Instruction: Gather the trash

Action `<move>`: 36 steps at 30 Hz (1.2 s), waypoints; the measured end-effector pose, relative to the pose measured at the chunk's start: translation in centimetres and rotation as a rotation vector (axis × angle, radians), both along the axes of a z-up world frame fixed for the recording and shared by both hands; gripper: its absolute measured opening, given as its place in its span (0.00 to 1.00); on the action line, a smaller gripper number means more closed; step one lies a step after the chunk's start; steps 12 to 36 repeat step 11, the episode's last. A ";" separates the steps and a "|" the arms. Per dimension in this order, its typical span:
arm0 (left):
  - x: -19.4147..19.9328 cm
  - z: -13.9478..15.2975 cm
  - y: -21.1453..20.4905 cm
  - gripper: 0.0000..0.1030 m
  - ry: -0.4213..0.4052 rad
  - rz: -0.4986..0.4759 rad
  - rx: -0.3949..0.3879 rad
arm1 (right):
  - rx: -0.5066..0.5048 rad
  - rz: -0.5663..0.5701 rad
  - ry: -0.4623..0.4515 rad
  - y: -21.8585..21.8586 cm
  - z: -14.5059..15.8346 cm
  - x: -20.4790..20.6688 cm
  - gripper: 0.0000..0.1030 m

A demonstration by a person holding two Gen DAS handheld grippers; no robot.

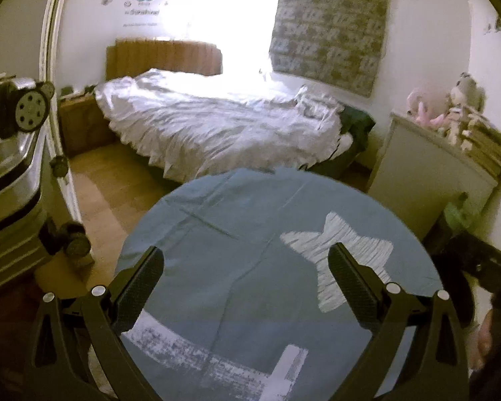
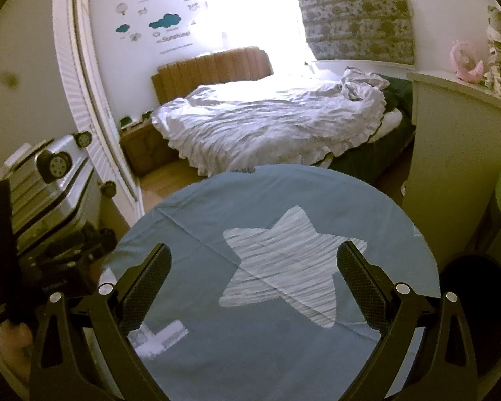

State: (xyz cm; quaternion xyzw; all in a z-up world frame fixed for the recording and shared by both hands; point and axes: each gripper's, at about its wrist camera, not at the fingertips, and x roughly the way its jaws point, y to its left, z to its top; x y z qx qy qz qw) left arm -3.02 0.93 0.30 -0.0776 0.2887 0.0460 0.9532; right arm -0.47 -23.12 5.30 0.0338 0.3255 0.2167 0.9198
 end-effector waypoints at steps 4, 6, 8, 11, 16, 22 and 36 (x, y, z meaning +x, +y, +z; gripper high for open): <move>0.0 0.2 -0.1 0.95 0.009 0.033 0.029 | -0.001 0.001 0.006 0.3 -0.3 0.0 0.95; 0.2 0.2 -0.2 0.95 0.028 0.014 0.022 | -0.002 0.002 0.008 0.3 -0.3 0.0 0.95; 0.2 0.1 -0.2 0.95 0.034 0.016 0.023 | -0.002 0.004 0.008 0.1 -0.3 0.2 0.95; 0.3 0.2 -0.1 0.95 0.044 0.015 0.013 | -0.001 0.003 0.007 0.2 -0.3 0.2 0.95; 0.3 0.2 -0.1 0.95 0.044 0.015 0.013 | -0.001 0.003 0.007 0.2 -0.3 0.2 0.95; 0.3 0.2 -0.1 0.95 0.044 0.015 0.013 | -0.001 0.003 0.007 0.2 -0.3 0.2 0.95; 0.3 0.2 -0.1 0.95 0.044 0.015 0.013 | -0.001 0.003 0.007 0.2 -0.3 0.2 0.95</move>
